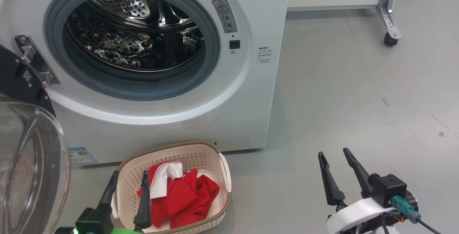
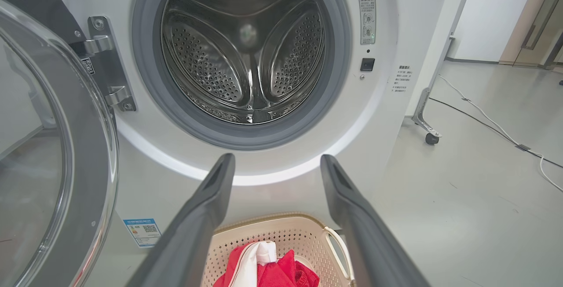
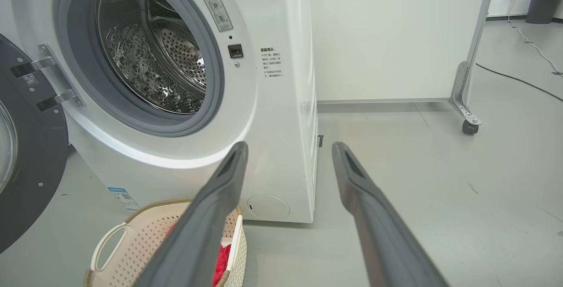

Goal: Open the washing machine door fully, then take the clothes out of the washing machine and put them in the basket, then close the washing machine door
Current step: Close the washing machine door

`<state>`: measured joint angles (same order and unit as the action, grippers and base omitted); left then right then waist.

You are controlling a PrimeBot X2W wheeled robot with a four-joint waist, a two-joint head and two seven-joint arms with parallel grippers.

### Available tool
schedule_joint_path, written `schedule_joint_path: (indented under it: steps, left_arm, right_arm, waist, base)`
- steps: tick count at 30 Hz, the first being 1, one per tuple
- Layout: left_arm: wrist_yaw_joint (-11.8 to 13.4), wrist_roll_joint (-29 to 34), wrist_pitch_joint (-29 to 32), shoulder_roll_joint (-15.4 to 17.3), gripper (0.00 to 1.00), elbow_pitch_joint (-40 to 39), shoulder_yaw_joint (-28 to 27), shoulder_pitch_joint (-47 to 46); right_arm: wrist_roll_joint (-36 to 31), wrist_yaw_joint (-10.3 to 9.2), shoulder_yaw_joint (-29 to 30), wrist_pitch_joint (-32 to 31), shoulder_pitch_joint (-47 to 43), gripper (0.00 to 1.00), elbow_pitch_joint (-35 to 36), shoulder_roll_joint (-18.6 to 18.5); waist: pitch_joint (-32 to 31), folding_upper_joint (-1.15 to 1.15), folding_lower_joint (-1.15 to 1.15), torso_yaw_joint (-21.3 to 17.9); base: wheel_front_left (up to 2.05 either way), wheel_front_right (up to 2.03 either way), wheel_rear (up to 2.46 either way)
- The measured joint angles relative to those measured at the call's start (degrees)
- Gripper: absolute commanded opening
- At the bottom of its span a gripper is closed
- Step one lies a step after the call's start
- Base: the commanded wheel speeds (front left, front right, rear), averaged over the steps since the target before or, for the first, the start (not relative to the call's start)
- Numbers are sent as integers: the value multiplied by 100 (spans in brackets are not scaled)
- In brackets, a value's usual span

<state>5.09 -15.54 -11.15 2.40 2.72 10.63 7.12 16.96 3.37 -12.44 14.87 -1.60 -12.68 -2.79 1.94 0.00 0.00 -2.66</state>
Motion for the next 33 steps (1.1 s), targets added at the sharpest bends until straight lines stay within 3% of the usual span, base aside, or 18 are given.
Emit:
schedule_joint_path:
  steps: [19,33]
  left_arm:
    - [67,55,179,11,100,-359,53,171]
    - [86,52,287,15,100,-508,67,237]
  right_arm:
    - [1,-52,-15,0,-4,100,26,1]
    - [1,-56,-29,0,-4,100,31,4]
  waist:
    - [41,0,0,10]
    - [-5,0,0,16]
  base:
    - [-4,4,0]
    - [-54,54,0]
